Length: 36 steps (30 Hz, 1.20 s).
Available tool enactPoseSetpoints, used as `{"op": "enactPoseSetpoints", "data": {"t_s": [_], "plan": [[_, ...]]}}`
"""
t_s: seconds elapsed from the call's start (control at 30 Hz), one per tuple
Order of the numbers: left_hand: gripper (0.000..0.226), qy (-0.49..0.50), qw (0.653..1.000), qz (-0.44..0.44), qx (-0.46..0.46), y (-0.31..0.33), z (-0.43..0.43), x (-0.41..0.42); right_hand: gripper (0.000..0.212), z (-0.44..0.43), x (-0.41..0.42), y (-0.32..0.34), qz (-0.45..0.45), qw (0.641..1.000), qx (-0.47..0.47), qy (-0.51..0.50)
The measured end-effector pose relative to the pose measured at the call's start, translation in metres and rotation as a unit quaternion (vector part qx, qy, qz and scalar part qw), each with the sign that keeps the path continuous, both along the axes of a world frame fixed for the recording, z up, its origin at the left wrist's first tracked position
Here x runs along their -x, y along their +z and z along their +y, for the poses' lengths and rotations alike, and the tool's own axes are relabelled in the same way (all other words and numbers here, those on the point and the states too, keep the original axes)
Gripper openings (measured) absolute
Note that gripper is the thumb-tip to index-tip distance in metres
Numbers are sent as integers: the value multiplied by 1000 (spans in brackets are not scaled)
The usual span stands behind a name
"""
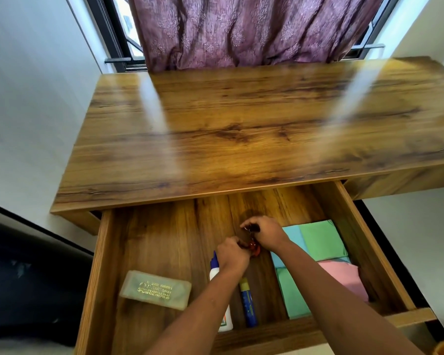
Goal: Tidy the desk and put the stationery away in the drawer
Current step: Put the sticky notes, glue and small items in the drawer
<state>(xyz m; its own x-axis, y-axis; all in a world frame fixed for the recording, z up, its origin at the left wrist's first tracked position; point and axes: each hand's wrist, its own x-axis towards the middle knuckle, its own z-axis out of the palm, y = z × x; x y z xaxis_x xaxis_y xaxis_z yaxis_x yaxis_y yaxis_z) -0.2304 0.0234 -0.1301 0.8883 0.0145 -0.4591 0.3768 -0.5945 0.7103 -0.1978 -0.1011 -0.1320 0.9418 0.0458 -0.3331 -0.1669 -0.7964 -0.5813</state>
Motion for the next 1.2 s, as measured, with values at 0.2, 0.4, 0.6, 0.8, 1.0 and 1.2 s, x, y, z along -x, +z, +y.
{"op": "enactPoseSetpoints", "data": {"t_s": [0.2, 0.4, 0.6, 0.8, 1.0, 1.2], "plan": [[22, -4, 1000, -10, -12, 2, 0, 3, 51, 0, -1, 0, 0, 1000, 19, 5], [22, -12, 999, -25, -32, 3, -3, 4, 51, 0, -1, -1, -5, 999, 36, 9], [18, -5, 1000, -21, -16, 7, 2, 6, 58, -1, 9, 3, -22, 999, 14, -26], [15, 29, 999, -2, 15, 19, 20, 21, 51, 3, 36, 11, -58, 994, -19, -92], [18, 65, 997, -12, 30, 32, 53, 52, 38, 24, 77, 31, -76, 992, -13, -96], [15, 37, 998, -51, -4, 46, 77, 97, 37, 46, 135, 49, -78, 994, -7, -82]]}}
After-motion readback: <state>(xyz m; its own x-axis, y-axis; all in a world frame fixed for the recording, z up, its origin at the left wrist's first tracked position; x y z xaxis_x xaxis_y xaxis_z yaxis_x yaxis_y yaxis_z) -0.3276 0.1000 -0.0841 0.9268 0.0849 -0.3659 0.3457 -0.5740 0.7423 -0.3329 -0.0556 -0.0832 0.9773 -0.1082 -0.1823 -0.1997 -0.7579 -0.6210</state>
